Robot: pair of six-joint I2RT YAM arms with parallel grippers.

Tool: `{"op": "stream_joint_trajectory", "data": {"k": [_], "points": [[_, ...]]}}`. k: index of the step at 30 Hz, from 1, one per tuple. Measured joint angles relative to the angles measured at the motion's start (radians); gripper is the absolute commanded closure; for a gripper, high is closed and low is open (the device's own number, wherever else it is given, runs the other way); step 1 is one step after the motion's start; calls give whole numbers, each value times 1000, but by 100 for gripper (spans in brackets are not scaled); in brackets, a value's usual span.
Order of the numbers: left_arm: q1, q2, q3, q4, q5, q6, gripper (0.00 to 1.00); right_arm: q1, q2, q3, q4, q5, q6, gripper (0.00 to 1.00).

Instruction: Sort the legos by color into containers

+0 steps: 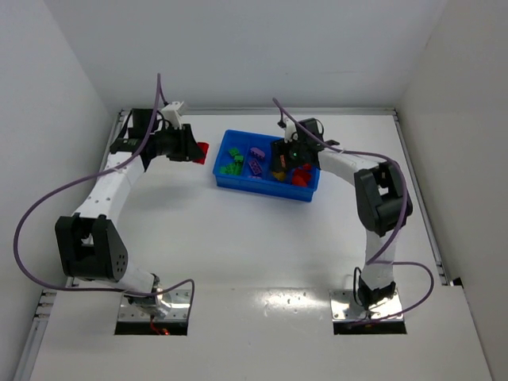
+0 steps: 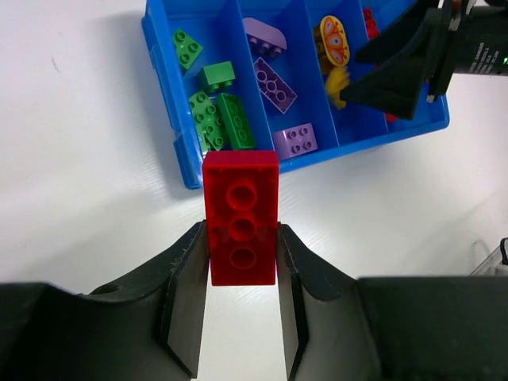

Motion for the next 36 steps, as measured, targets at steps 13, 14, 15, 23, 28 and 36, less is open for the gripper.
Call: {"op": "stream_joint_trajectory", "data": {"k": [13,14,15,23,28,36], "points": [[-45,55,-3,71,125,-36,88,11,-156,16,3,84,50,15],[-67,74,2,80,126,-41,88,4,-209,16,3,113,55,15],[-95,97,12,90,126,-47,88,-4,-256,15,2,143,58,15],[-340,335,178,169,100,-90,88,-148,-627,-114,-35,483,42,7],[-462,489,332,201,66,-106,88,-227,-678,-243,-133,554,46,7],[-558,692,520,216,29,-130,83,-320,-735,-325,-263,551,67,7]]}}
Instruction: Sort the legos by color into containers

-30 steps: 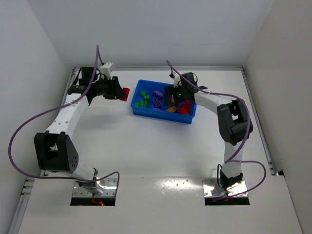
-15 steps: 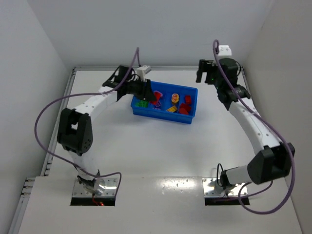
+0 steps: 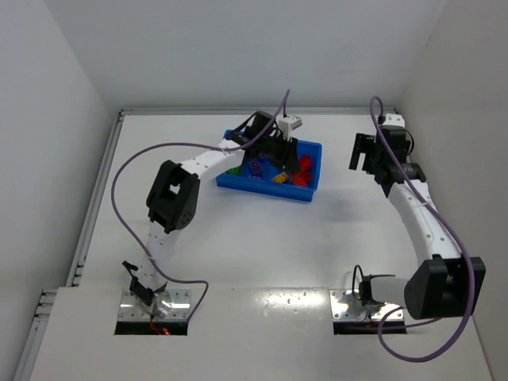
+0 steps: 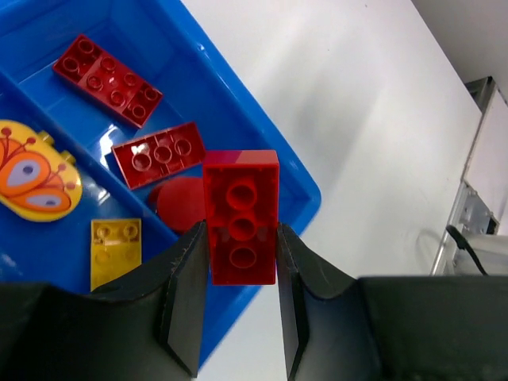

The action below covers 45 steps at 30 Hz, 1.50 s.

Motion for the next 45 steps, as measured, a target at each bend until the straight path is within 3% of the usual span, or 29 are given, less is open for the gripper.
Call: {"op": "stream_joint_trajectory", "data": {"k": [9,13,17,26,32,35,38,41,45], "points": [[-10,150,100,6,-30,-27,70,-57,-45,0,-20,-15,3,7],[-14,174,115,9,-33,-32,37,-72,-45,0,-24,-38,5,7],[-14,178,154,13,-30,-32,21,-87,-45,0,-32,-57,5,7],[-18,137,198,-18,-80,-8,21,-88,-45,0,-39,-134,-3,7],[15,-100,109,-79,-120,55,11,-88,-18,0,-32,-318,-58,6],[100,-285,-63,-77,-119,80,5,-95,29,0,-28,-417,-98,4],[278,-418,-242,-85,-129,102,0,-113,98,0,-10,-482,-134,3],[502,-462,-385,-114,-192,134,0,-146,171,0,21,-537,-155,2],[706,-476,-509,-161,-262,195,0,-192,242,1,72,-581,-167,1]]}}
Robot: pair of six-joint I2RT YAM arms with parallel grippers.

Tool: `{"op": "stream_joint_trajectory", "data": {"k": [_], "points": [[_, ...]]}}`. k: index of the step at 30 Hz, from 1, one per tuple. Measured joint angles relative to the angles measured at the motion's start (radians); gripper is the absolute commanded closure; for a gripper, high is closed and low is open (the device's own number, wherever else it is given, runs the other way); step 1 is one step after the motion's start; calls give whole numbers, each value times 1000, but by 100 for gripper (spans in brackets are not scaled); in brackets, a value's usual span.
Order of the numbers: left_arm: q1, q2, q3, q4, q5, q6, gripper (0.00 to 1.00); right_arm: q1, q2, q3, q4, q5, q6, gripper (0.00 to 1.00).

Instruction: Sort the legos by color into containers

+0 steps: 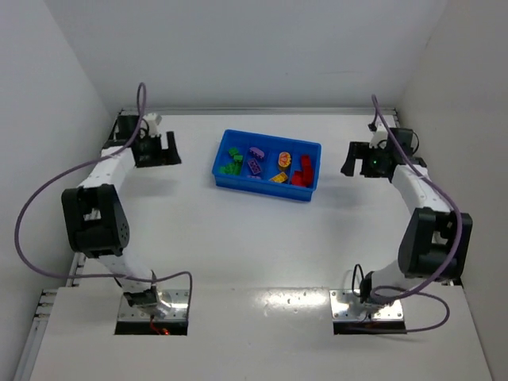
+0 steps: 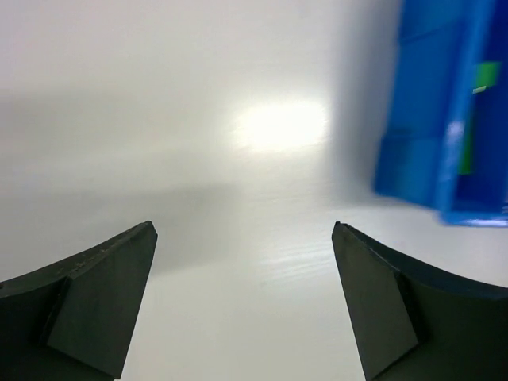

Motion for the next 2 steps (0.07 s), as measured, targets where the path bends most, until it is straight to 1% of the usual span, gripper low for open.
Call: {"op": "stream_joint_trajectory", "data": {"k": [2], "points": [[46,-17,-42,-20,-29,32,0,-12,21,3,13,-8,-4,1]]}}
